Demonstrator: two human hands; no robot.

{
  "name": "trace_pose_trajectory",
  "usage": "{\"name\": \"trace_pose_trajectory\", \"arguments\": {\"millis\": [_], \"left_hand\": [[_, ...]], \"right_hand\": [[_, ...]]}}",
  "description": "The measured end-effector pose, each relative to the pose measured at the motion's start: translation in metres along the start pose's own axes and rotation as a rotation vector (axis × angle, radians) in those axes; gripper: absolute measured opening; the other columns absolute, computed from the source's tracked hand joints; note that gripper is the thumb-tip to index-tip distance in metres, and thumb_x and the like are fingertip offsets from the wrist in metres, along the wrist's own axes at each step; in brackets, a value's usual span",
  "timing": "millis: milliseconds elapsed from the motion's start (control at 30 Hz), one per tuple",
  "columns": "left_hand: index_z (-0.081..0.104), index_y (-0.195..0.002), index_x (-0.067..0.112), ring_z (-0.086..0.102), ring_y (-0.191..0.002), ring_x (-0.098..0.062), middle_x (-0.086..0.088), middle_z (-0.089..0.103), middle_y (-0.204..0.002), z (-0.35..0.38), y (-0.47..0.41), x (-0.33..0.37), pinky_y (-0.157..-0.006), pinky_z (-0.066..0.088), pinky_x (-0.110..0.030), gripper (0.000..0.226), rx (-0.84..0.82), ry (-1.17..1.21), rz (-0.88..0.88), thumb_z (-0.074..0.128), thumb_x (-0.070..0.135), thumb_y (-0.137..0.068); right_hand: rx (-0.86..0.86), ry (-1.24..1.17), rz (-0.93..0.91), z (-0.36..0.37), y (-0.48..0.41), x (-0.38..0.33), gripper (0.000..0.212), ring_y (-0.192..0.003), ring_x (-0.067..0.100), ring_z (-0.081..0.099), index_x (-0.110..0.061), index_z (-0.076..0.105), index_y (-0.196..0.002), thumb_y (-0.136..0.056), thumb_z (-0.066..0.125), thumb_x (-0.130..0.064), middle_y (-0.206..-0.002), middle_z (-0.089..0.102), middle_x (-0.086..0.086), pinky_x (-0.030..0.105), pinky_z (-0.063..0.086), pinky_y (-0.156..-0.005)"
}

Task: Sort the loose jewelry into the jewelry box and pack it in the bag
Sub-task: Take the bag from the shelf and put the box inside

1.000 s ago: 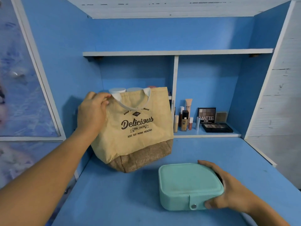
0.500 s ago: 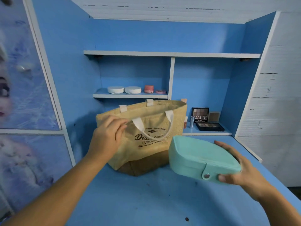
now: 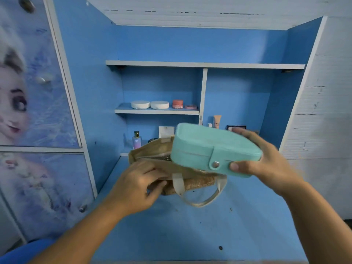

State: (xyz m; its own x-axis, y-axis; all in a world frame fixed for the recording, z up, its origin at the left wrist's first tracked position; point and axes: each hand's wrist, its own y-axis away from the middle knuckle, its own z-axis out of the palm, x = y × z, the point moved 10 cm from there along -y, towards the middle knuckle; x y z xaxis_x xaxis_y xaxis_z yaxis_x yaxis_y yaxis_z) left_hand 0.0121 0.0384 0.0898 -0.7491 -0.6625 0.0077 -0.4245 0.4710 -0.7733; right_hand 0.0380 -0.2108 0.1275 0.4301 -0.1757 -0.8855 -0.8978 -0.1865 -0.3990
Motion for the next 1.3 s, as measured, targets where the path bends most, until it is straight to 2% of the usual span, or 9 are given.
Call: {"name": "trace_pose_trajectory", "arguments": {"millis": [167, 300, 400, 533, 733, 867, 1000, 1133, 1300], "left_hand": [[0.066, -0.112, 0.012, 0.057, -0.101, -0.021, -0.004, 0.064, -0.107, -0.047, -0.025, -0.019, -0.092, 0.045, -0.030, 0.032, 0.206, -0.098, -0.139, 0.056, 0.020, -0.083], [0.048, -0.138, 0.036, 0.059, -0.111, -0.010, 0.007, 0.062, -0.126, -0.006, -0.043, -0.065, -0.098, 0.047, -0.033, 0.048, -0.233, 0.092, -0.413, 0.063, 0.029, -0.093], [0.045, -0.138, 0.049, 0.059, -0.069, -0.003, 0.010, 0.072, -0.098, 0.015, -0.047, -0.068, -0.072, 0.048, -0.022, 0.045, -0.360, 0.035, -0.398, 0.056, 0.033, -0.097], [0.063, -0.124, 0.042, 0.051, -0.053, -0.008, 0.013, 0.060, -0.061, 0.018, -0.056, -0.065, -0.057, 0.041, -0.024, 0.028, -0.326, -0.003, -0.414, 0.054, 0.034, -0.098], [0.072, -0.097, 0.024, 0.048, -0.051, -0.008, 0.008, 0.053, -0.052, 0.020, -0.058, -0.057, -0.051, 0.034, -0.031, 0.017, -0.243, 0.022, -0.488, 0.056, 0.028, -0.097], [0.070, -0.096, 0.025, 0.048, -0.052, -0.002, 0.010, 0.050, -0.052, 0.022, -0.054, -0.050, -0.049, 0.027, -0.017, 0.018, -0.183, -0.003, -0.484, 0.053, 0.030, -0.098], [0.073, -0.104, 0.030, 0.052, -0.057, 0.001, 0.009, 0.047, -0.047, 0.021, -0.042, -0.051, -0.048, 0.033, -0.017, 0.019, -0.162, 0.012, -0.480, 0.055, 0.029, -0.098], [0.072, -0.114, 0.030, 0.051, -0.060, 0.016, 0.028, 0.050, -0.048, 0.017, -0.038, -0.046, -0.050, 0.034, -0.009, 0.023, -0.107, 0.042, -0.476, 0.060, 0.023, -0.096], [0.072, -0.115, 0.028, 0.050, -0.057, 0.012, 0.025, 0.042, -0.052, 0.019, -0.042, -0.041, -0.051, 0.030, -0.008, 0.023, -0.063, 0.026, -0.456, 0.059, 0.024, -0.096]], "right_hand": [[-0.025, 0.129, 0.071, 0.021, 0.010, 0.040, 0.099, -0.097, 0.004, 0.063, -0.030, 0.052, -0.125, -0.034, 0.087, -0.040, -0.119, 0.059, -0.004, 0.021, 0.053, -0.076], [-0.037, 0.141, 0.078, 0.026, 0.012, 0.057, 0.097, -0.106, 0.010, 0.060, -0.033, 0.051, -0.126, -0.037, 0.089, -0.043, -0.121, 0.058, -0.004, 0.033, 0.054, -0.088], [-0.041, 0.160, 0.045, 0.029, 0.012, 0.061, 0.098, -0.111, 0.012, 0.058, -0.036, 0.050, -0.127, -0.038, 0.091, -0.045, -0.124, 0.055, -0.006, 0.035, 0.053, -0.091], [-0.074, 0.231, 0.013, 0.037, 0.013, 0.073, 0.091, -0.114, 0.005, 0.052, -0.041, 0.050, -0.123, -0.041, 0.090, -0.047, -0.126, 0.049, -0.017, 0.029, 0.050, -0.092], [-0.163, 0.365, 0.082, 0.053, 0.015, 0.116, 0.079, -0.112, -0.001, 0.048, -0.045, 0.048, -0.123, -0.053, 0.083, -0.059, -0.119, 0.046, -0.030, 0.025, 0.047, -0.093], [-0.105, 0.590, 0.084, 0.057, 0.016, 0.135, 0.067, -0.118, 0.004, 0.045, -0.051, 0.039, -0.129, -0.069, 0.065, -0.069, -0.125, 0.043, -0.029, 0.022, 0.041, -0.097], [-0.028, 0.809, 0.026, 0.064, 0.011, 0.130, 0.058, -0.126, 0.013, 0.042, -0.044, 0.033, -0.137, -0.085, 0.049, -0.064, -0.135, 0.046, -0.014, 0.026, 0.039, -0.098], [0.077, 0.928, 0.043, 0.070, 0.017, 0.143, 0.060, -0.123, 0.019, 0.048, -0.044, 0.029, -0.142, -0.088, 0.045, -0.062, -0.125, 0.056, -0.004, 0.032, 0.046, -0.084], [0.102, 1.045, 0.119, 0.071, 0.015, 0.149, 0.061, -0.113, 0.023, 0.055, -0.037, 0.025, -0.144, -0.090, 0.040, -0.060, -0.122, 0.058, 0.001, 0.036, 0.050, -0.077]]}}
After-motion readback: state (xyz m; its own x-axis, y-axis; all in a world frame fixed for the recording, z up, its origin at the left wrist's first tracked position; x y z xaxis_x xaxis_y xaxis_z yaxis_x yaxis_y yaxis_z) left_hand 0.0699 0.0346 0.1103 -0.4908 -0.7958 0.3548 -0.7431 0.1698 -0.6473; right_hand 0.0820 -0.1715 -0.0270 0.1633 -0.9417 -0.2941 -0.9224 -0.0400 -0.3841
